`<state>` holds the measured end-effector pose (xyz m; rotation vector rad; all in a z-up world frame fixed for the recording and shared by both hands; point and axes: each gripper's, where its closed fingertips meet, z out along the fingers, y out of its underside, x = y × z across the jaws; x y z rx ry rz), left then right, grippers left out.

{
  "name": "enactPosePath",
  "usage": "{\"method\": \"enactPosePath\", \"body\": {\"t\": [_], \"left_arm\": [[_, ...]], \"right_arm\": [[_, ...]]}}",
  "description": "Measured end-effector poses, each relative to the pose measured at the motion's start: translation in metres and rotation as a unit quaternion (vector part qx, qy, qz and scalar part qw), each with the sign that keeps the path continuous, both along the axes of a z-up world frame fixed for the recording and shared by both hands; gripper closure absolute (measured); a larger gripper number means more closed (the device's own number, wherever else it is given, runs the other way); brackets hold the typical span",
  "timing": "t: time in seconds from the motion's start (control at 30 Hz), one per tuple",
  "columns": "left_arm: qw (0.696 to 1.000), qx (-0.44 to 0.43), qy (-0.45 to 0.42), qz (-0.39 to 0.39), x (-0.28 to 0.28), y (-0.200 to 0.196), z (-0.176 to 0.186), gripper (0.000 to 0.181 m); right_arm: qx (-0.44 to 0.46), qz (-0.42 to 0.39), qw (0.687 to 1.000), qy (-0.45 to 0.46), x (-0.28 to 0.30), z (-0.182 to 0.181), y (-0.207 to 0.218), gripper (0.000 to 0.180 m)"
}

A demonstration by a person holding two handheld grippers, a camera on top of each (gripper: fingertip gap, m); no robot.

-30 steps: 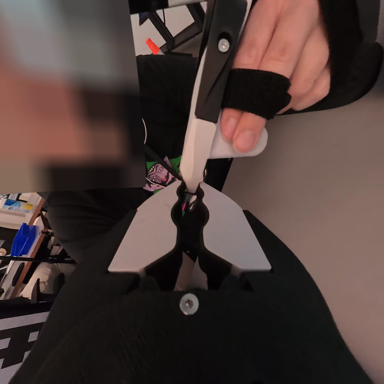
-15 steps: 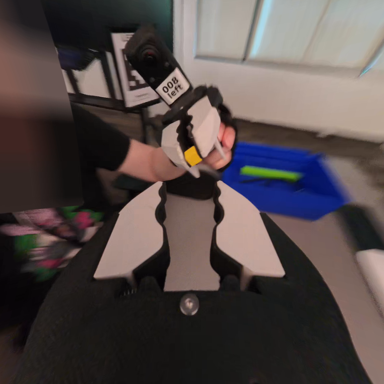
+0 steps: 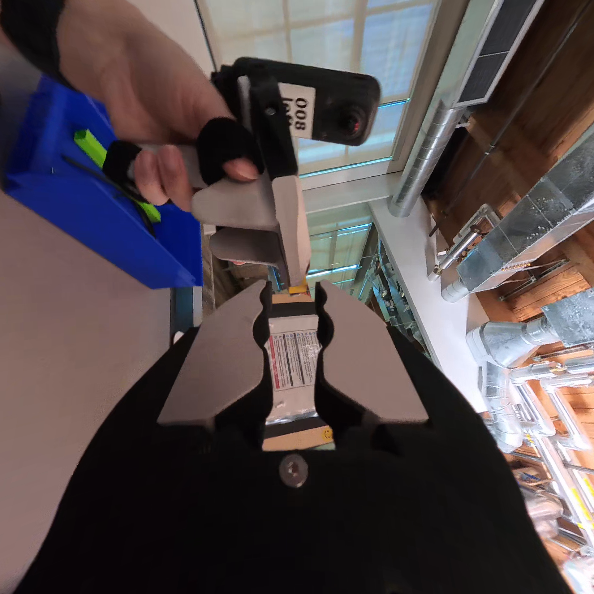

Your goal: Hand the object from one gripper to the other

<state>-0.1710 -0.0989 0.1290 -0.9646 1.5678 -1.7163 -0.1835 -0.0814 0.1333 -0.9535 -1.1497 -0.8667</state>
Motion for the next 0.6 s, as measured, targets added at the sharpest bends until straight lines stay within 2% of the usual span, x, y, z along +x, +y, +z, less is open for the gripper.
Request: {"method": "enactPosePath", "body": {"t": [0.03, 0.1, 0.27, 0.3, 0.37, 0.43, 0.5, 0.53, 0.6], "left_arm": [[1.0, 0.001, 0.011, -0.005, 0.001, -0.002, -0.003, 0.171], [1.0, 0.004, 0.029, -0.008, 0.003, -0.003, -0.01, 0.171], [0.999, -0.018, 0.038, -0.033, 0.002, -0.003, -0.01, 0.171], [0.999, -0.022, 0.03, -0.035, 0.001, -0.002, -0.006, 0.168], [1.0, -0.003, 0.003, -0.016, 0.001, 0.003, -0.001, 0.143], [0.998, 0.047, -0.043, 0.012, 0.001, 0.007, 0.003, 0.14], [0.986, 0.113, -0.101, 0.065, 0.004, 0.012, 0.006, 0.133], [0.972, 0.159, -0.136, 0.103, 0.006, 0.015, 0.008, 0.129], [0.922, 0.276, -0.211, 0.17, 0.006, 0.014, 0.009, 0.13]], "right_arm": [[-0.008, -0.009, 1.0, -0.013, 0.001, -0.005, 0.002, 0.158], [-0.001, -0.015, 0.999, -0.029, 0.001, -0.007, 0.003, 0.167], [-0.035, 0.003, 0.999, 0.012, 0.001, -0.008, 0.003, 0.168], [-0.045, 0.009, 0.998, 0.036, 0.003, -0.005, 0.003, 0.168], [-0.071, 0.027, 0.992, 0.099, 0.009, 0.001, 0.002, 0.168], [-0.105, 0.058, 0.977, 0.178, 0.016, 0.008, 0.001, 0.168], [-0.167, 0.104, 0.941, 0.275, 0.02, 0.011, 0.001, 0.168], [-0.207, 0.133, 0.912, 0.329, 0.019, 0.012, 0.001, 0.168], [-0.289, 0.195, 0.825, 0.445, 0.016, 0.016, 0.002, 0.168]]}}
